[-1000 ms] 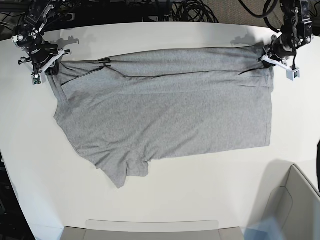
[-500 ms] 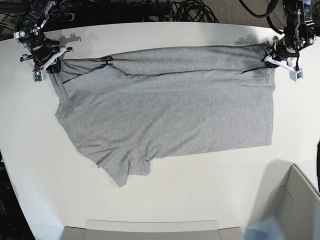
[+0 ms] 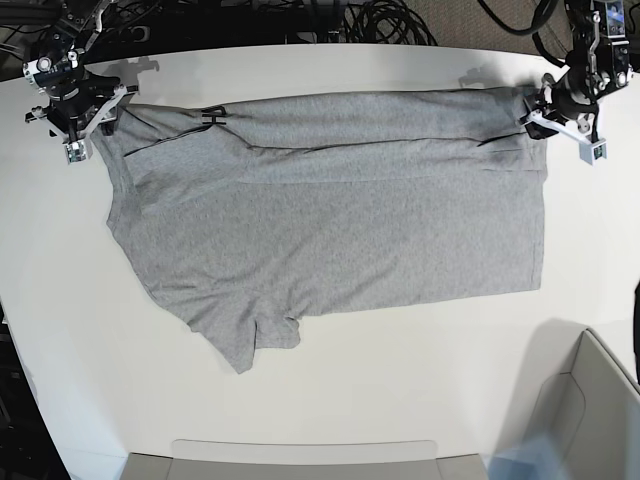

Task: Fold the T-shirt properly
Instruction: 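Release the right gripper and move it to the shirt's hem corner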

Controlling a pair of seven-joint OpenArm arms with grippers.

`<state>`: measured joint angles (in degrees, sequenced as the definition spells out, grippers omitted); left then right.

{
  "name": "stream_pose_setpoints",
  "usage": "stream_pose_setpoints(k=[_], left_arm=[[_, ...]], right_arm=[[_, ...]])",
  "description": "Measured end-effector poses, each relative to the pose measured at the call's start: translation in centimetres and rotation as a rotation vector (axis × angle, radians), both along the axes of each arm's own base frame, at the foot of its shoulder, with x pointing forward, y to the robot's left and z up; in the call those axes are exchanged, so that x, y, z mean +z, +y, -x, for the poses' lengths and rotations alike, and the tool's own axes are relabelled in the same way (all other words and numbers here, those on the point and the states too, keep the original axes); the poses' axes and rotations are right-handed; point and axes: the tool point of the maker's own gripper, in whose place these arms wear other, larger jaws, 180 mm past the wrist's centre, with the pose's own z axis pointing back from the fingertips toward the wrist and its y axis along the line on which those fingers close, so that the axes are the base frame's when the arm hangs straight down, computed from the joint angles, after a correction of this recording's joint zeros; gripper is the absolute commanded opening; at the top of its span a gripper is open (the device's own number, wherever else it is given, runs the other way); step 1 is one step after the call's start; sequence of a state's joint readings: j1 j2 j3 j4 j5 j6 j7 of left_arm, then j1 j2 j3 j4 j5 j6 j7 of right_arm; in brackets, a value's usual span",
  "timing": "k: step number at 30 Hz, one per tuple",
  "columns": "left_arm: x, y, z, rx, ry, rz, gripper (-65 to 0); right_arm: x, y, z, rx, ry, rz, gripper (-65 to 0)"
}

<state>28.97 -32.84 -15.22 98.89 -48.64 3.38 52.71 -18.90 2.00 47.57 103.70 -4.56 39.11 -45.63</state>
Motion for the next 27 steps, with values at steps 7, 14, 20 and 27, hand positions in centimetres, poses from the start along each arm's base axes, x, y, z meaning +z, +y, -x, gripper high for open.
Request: stream_pose_setpoints(k=[7,14,20,27], left_arm=[[0.7,1.2,-0.1,0.034,-0.02,-0.013,-38.7],[1.7,0.4,-0.8,0.011,-0.051,-0.013,-38.7],[5.1,-1.6,-3.9,-0.058,-0.179,-0.014,-38.7],[6.3,-3.8,-7.2,-0.033,-0.275,0.061,-38.7]], right_arm=[[0.7,-0.1,-0.8,0.002,-0.025,0.009,-39.3],[1.7,-0.2,-2.3,-0.002,-0.061,0.018,-39.4],[6.9,0.5,-8.4,0.035,-0.245,0.052,-39.5],[4.8,5.3,-16.3,0.202,-0.207,-0.046,-39.5]])
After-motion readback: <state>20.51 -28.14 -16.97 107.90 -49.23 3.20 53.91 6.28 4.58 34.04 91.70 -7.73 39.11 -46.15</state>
